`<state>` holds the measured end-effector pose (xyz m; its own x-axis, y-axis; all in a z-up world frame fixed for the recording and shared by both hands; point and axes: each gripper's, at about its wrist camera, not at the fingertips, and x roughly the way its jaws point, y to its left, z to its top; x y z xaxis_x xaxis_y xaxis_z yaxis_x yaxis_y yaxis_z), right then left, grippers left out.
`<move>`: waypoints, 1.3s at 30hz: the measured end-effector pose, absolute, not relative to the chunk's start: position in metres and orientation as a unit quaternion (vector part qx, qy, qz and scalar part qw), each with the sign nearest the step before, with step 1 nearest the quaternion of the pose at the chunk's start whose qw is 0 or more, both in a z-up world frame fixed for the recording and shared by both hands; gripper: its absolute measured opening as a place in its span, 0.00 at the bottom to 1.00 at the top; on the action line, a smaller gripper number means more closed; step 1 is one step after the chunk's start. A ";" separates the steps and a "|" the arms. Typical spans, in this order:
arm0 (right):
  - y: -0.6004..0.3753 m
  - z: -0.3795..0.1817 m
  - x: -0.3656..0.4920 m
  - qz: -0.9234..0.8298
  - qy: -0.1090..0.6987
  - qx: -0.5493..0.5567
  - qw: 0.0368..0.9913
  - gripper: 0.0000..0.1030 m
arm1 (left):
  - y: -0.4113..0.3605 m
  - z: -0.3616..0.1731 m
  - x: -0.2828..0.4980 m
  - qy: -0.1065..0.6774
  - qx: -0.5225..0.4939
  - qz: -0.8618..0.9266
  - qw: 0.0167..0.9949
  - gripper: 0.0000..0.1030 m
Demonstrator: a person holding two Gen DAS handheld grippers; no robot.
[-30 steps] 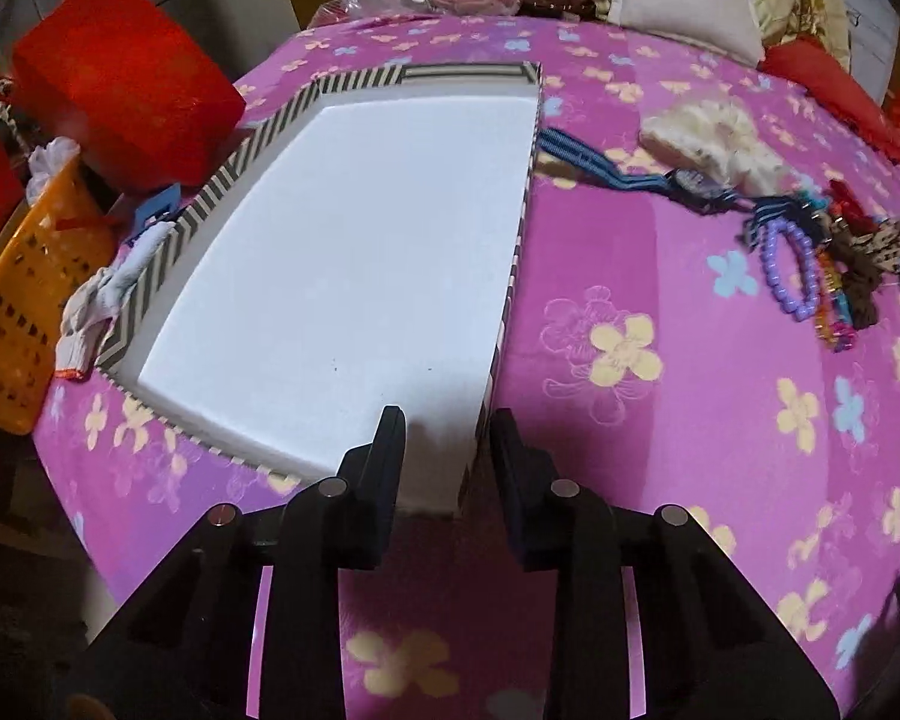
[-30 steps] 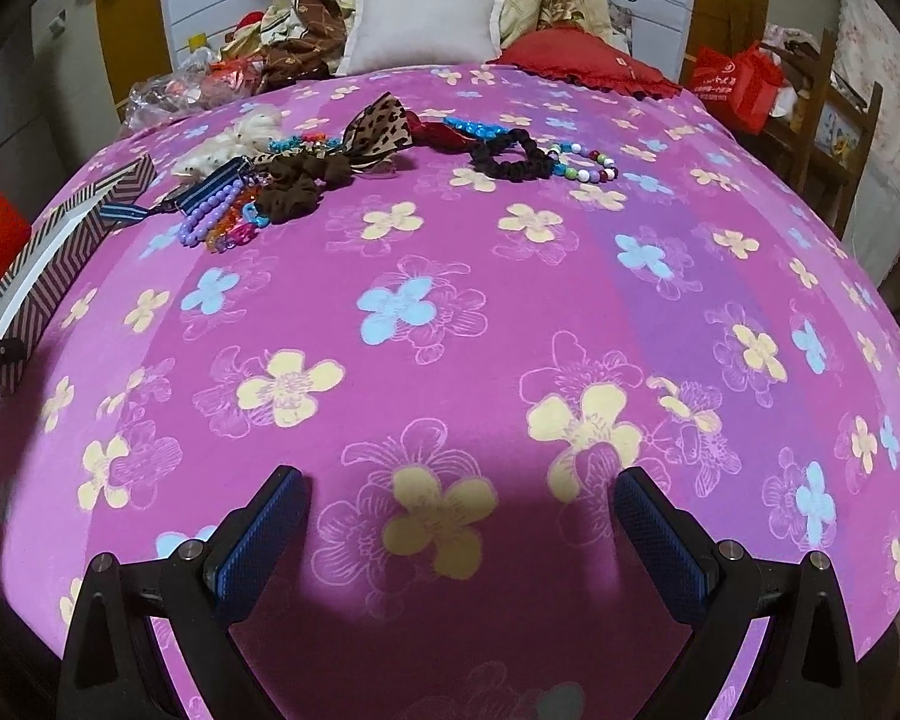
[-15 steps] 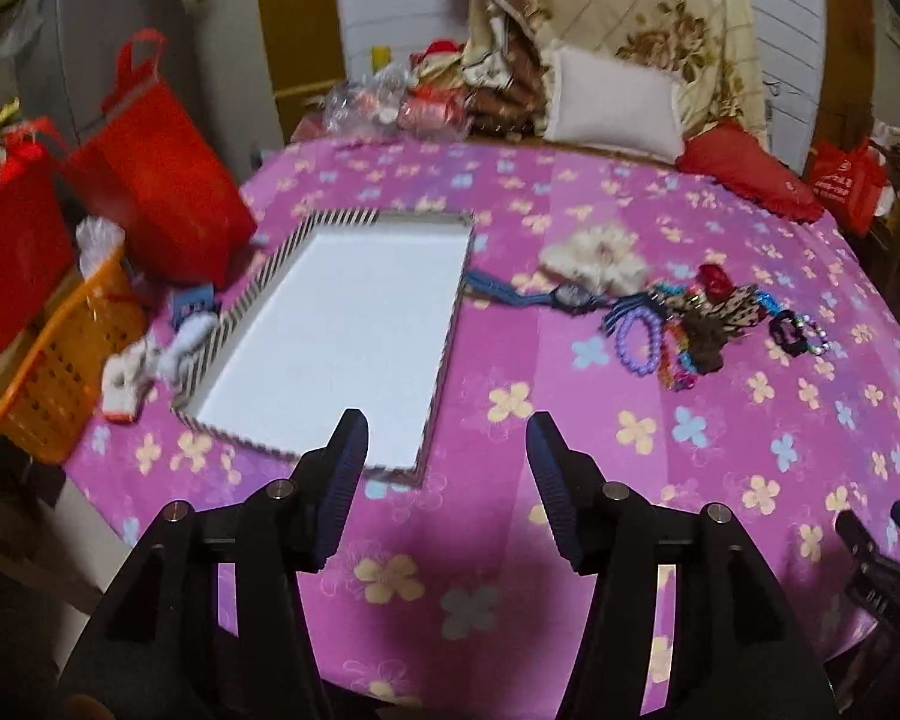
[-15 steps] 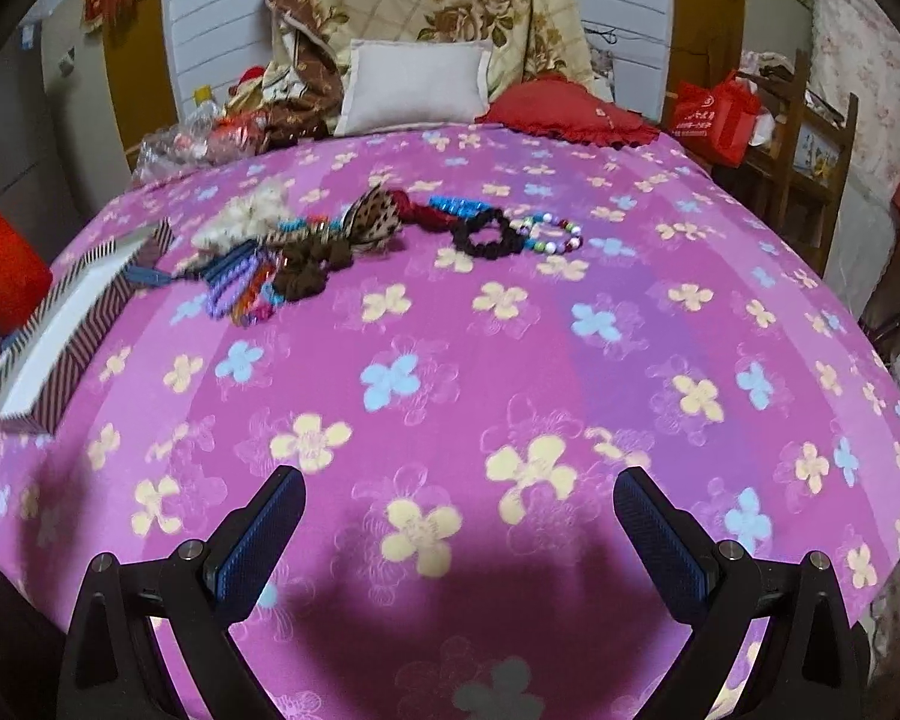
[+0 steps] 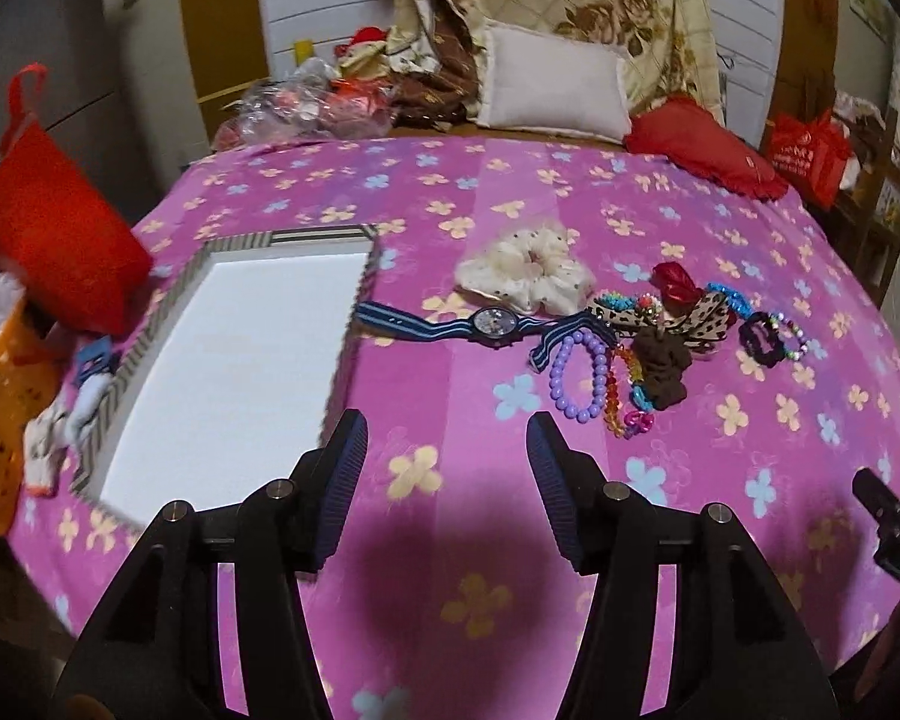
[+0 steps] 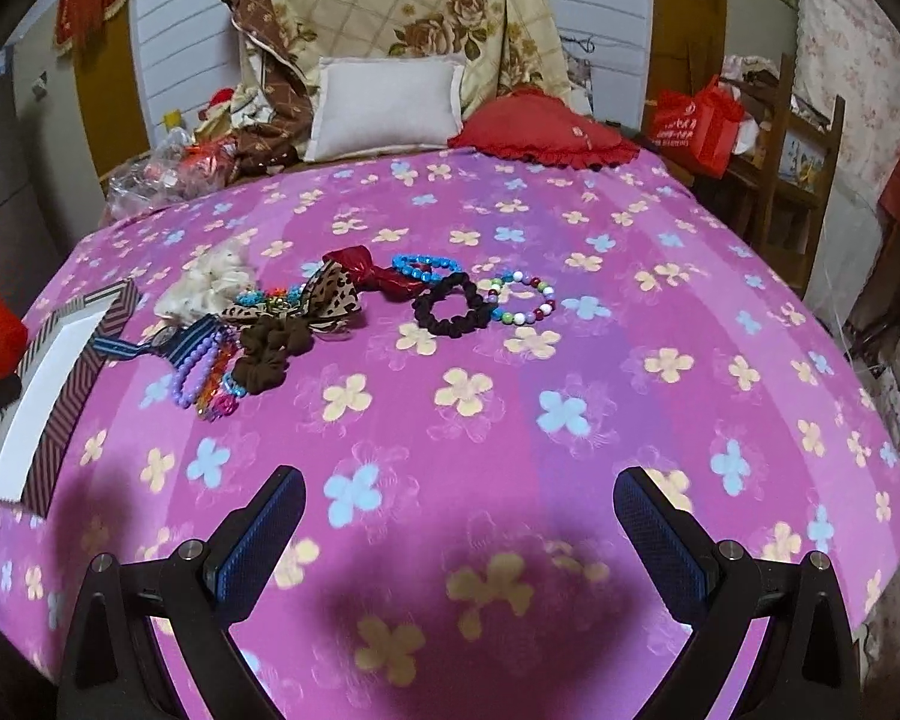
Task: Organize jewelry
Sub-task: 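Move both tools toward the row of jewelry beside the white box, then grasp the purple bead bracelet with left tool while right grasps the multicolour bead bracelet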
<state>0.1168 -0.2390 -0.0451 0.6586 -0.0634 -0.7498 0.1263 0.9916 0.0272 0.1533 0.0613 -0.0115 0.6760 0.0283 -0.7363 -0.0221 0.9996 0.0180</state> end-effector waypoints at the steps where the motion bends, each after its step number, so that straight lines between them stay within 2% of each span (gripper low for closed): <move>1: -0.235 -0.048 0.125 -0.050 0.414 0.035 0.908 0.99 | 0.060 -0.016 0.162 0.403 0.008 0.009 0.915 0.53; 7: -0.210 -0.063 0.154 -0.004 0.435 0.014 0.900 0.85 | 0.068 -0.030 0.220 0.431 0.004 -0.001 0.902 0.53; 14: -0.183 -0.081 0.197 0.035 0.464 0.013 0.885 0.80 | 0.086 -0.047 0.261 0.446 -0.043 -0.008 0.894 0.53; 20: -0.152 -0.089 0.229 0.084 0.484 0.039 0.870 0.65 | 0.106 -0.064 0.272 0.467 -0.072 -0.025 0.881 0.53; 25: -0.114 -0.089 0.252 0.168 0.483 0.079 0.856 0.63 | 0.127 -0.067 0.268 0.475 -0.102 -0.017 0.874 0.53; 29: -0.080 -0.098 0.271 0.170 0.489 0.045 0.855 0.59 | 0.143 -0.063 0.265 0.469 -0.119 -0.004 0.875 0.53; 33: -0.068 -0.113 0.285 0.154 0.499 0.023 0.852 0.46 | 0.148 -0.061 0.264 0.463 -0.118 0.005 0.879 0.53; 36: -0.067 -0.116 0.287 0.142 0.496 0.007 0.857 0.41 | 0.148 -0.064 0.266 0.466 -0.115 0.005 0.877 0.53; 39: -0.065 -0.116 0.289 0.131 0.497 -0.005 0.858 0.21 | 0.147 -0.067 0.267 0.470 -0.114 0.005 0.875 0.53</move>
<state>0.2892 -0.0647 -0.1161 0.4723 0.2197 -0.8536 -0.2291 0.9658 0.1218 0.2666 0.1470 -0.0668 0.5580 -0.0982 -0.8240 -0.1153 0.9741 -0.1943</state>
